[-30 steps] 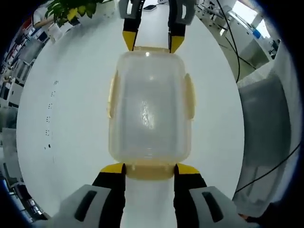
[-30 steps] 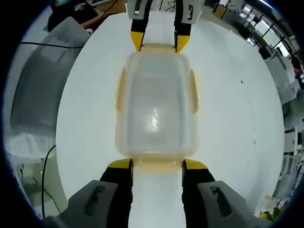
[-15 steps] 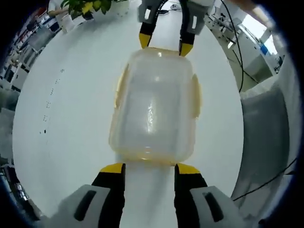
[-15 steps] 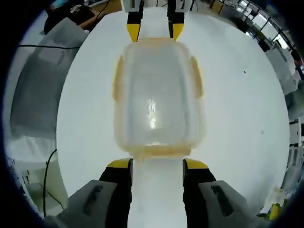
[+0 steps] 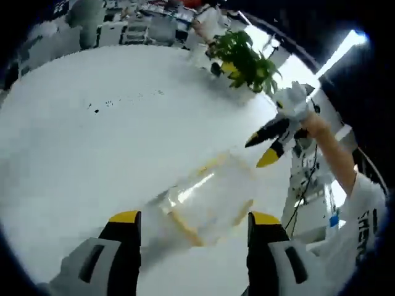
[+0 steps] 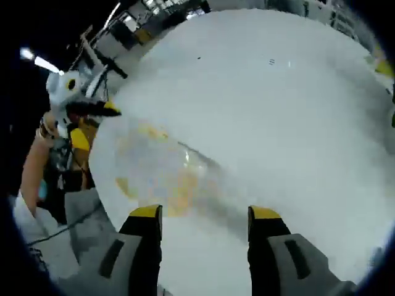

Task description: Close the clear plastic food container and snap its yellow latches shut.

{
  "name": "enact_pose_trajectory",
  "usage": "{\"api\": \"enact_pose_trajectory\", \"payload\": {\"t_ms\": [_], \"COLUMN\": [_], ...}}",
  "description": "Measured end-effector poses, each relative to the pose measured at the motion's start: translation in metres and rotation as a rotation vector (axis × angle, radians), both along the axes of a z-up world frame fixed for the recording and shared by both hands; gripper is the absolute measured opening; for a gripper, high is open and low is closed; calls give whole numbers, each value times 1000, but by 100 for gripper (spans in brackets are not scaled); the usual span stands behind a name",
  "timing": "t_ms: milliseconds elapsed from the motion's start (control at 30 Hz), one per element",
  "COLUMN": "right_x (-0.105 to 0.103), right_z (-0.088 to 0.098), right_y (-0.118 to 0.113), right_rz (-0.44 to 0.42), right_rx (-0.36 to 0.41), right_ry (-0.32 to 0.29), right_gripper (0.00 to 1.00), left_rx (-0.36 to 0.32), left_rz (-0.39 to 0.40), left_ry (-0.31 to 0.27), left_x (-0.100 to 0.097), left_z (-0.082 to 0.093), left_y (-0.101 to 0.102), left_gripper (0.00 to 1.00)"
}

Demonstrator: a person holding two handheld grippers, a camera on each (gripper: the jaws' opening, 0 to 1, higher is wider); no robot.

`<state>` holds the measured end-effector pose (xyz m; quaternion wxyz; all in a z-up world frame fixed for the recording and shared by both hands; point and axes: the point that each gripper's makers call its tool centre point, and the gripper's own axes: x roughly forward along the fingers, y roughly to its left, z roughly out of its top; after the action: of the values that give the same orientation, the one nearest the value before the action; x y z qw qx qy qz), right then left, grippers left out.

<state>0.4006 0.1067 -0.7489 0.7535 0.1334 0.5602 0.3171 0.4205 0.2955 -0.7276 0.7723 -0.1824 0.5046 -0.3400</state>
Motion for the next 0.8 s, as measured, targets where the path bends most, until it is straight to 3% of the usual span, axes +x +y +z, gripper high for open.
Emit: {"api": "enact_pose_trajectory", "payload": {"t_ms": [67, 167, 300, 367, 567, 800], "right_x": [0, -11, -21, -22, -10, -16], "right_z": [4, -3, -9, -12, -19, -27], "right_y": [8, 17, 29, 33, 32, 36], "right_rz": [-43, -26, 11, 14, -3, 28], "right_rx": [57, 43, 45, 39, 16, -6], "right_ry": [44, 51, 103, 104, 100, 94], "right_gripper": [52, 51, 42, 41, 40, 39], "left_rx": [-20, -30, -15, -35, -9, 9], "left_rz": [69, 90, 203, 205, 200, 184], "left_ry": [73, 160, 219, 256, 248, 270], "left_x": [-4, -19, -22, -29, -31, -36], "left_z": [-8, -20, -31, -30, -34, -40], "left_y": [1, -8, -12, -18, -24, -27], "left_gripper": [63, 65, 72, 72, 65, 59]}}
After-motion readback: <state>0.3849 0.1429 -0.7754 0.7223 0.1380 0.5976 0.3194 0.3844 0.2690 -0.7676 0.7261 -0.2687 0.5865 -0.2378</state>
